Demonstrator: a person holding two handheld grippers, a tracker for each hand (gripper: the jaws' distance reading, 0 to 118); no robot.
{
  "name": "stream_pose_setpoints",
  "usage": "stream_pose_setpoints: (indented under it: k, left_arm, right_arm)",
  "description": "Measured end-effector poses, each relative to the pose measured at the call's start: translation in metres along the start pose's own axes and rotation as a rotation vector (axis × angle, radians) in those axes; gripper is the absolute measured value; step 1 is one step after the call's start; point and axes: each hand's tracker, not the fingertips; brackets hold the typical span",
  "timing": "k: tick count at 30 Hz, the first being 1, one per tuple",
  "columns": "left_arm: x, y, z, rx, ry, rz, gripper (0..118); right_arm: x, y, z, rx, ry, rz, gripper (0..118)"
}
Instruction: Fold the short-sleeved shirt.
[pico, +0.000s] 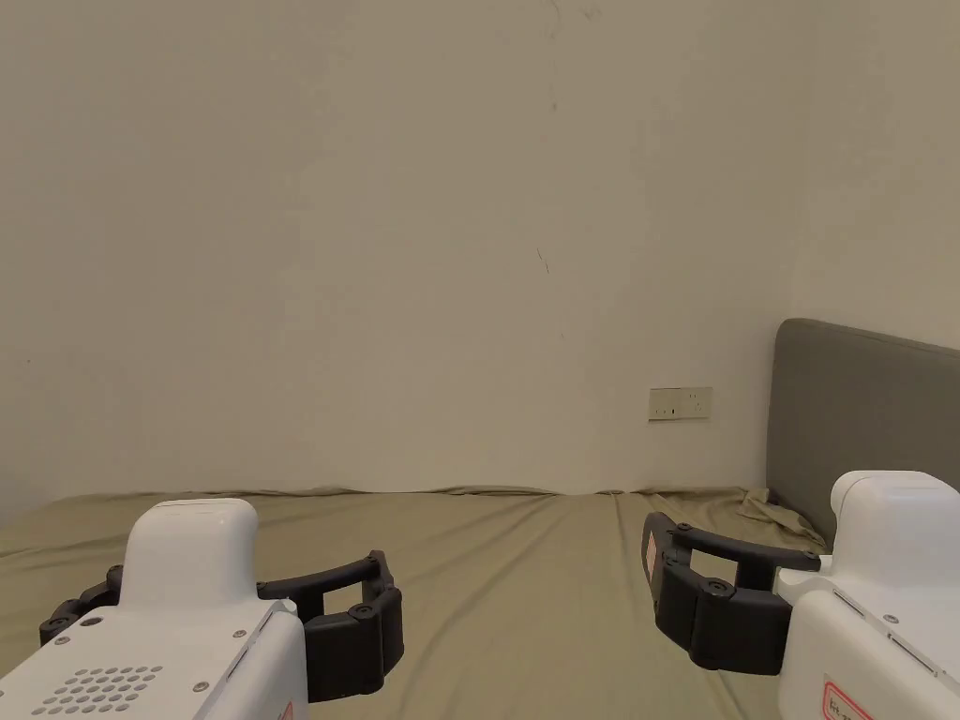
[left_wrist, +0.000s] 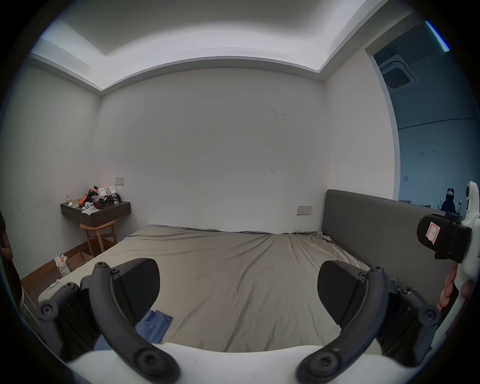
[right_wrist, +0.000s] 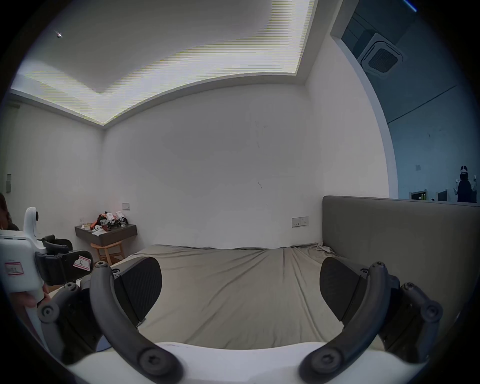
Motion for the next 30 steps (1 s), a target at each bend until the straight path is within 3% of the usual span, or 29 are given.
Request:
stream_pose_setpoints:
  k: [7,16,25,26,27,28,29,30]
  left_arm:
    - [-0.003,0.000,0.000,0.002,-0.022,0.047,118]
    - [-0.004,0.000,0.001,0.011,-0.011,0.085,118]
    - [0.003,-0.003,0.002,-0.010,0.032,-0.045,115]
    - [0.001,-0.006,0.006,0.026,-0.002,-0.041,87]
    - [0.000,-0.007,0.012,0.088,-0.046,-0.049,20]
    - [0.002,-0.008,0.014,0.098,-0.024,-0.075,0]
    - [0.007,-0.008,0.009,0.065,0.041,-0.102,0]
    - [0.011,-0.017,0.001,0.061,0.067,-0.122,0]
  right_arm:
    - [0.005,0.000,0.004,0.027,0.029,-0.077,118]
    - [0.002,-0.001,0.005,0.043,-0.011,-0.014,118]
    - [0.006,-0.002,0.009,0.030,-0.041,-0.008,118]
    - [0.007,-0.003,0.010,0.029,-0.033,-0.008,111]
    - [0.008,-0.005,0.012,0.035,-0.018,0.000,89]
    - [0.006,-0.006,0.012,0.022,-0.031,0.019,19]
    - [0.005,-0.007,0.011,0.009,-0.050,0.050,3]
    - [0.006,-0.012,0.007,-0.014,-0.086,0.075,3]
